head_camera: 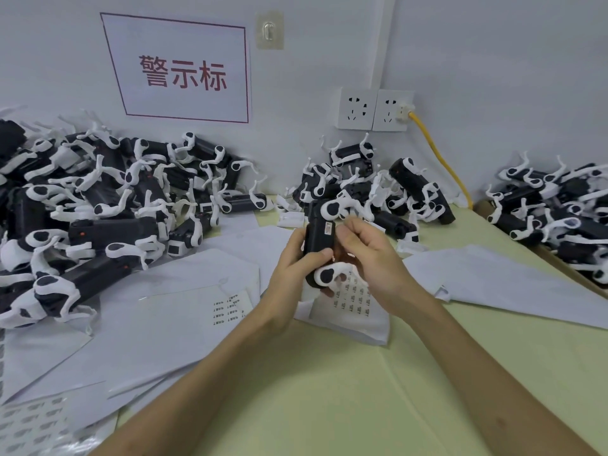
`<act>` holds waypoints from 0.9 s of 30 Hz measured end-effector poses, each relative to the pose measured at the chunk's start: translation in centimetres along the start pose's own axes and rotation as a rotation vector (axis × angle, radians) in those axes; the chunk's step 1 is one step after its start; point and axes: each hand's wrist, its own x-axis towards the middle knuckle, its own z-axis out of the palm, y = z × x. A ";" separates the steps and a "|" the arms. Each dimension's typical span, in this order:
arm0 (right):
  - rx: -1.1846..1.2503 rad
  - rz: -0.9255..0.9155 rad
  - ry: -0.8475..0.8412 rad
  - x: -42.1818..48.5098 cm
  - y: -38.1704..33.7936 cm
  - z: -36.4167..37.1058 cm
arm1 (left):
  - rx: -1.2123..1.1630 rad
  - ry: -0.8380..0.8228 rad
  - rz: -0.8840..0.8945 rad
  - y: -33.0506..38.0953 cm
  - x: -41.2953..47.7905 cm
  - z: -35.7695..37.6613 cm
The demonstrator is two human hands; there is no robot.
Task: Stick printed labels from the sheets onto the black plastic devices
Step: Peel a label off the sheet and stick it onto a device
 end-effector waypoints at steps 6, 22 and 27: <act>-0.055 0.119 0.188 0.9 0.4 -1.9 | -0.110 -0.063 -0.081 0.8 0.1 -0.2; -0.063 0.103 -0.234 0.4 -0.2 -5.3 | -0.064 0.003 -0.264 -0.4 1.2 -1.5; -0.182 0.160 -0.235 -0.2 -1.3 -6.6 | -0.125 0.081 -0.290 -0.3 1.4 -1.9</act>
